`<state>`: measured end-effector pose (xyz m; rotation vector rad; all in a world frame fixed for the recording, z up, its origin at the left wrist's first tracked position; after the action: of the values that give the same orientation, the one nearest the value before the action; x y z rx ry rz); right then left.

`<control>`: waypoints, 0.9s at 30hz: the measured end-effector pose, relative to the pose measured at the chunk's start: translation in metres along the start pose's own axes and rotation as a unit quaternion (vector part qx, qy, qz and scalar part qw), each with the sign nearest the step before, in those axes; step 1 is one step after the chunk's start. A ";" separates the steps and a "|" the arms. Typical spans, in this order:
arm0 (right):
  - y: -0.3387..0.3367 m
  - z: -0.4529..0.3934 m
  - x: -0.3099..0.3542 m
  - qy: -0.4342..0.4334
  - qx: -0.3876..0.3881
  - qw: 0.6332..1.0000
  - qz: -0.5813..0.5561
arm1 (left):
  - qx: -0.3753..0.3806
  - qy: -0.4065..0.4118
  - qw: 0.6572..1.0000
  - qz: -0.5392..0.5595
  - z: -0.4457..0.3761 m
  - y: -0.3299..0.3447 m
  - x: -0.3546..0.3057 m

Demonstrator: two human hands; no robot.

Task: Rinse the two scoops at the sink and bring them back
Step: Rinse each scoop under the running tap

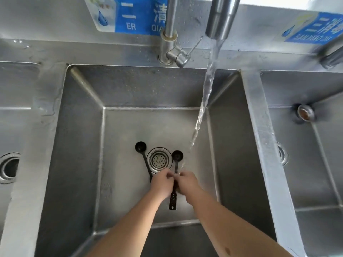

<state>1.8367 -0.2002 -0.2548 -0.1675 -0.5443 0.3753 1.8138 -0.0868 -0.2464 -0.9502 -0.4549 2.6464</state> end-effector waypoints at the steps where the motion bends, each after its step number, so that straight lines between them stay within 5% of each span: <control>1: -0.005 0.014 0.002 0.005 0.002 1.000 -0.022 | 0.003 -0.005 1.000 0.020 0.007 -0.003 -0.003; 9: -0.024 0.103 0.018 -0.001 0.019 0.992 -0.121 | 0.025 -0.005 0.991 0.134 0.038 -0.035 -0.050; 19: -0.028 0.169 0.041 -0.046 -0.029 0.992 -0.115 | 0.086 -0.024 0.976 0.197 0.062 -0.045 -0.080; 27: -0.031 0.177 0.062 -0.123 -0.015 0.982 -0.140 | -0.043 -0.037 0.992 0.112 0.065 -0.084 -0.098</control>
<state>1.8005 -0.1947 -0.0678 -0.0708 -0.8080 0.1123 1.8577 -0.0599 -0.1119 -0.9848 -0.5100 2.8924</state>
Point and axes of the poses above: each hand's wrist, its own z-axis away from the middle knuckle, its own y-axis out of the palm, x = y × z, the point moved 6 cm from there along -z, towards the middle knuckle, and after that the axes turned 6 degrees about -z, right-handed, at the moved point
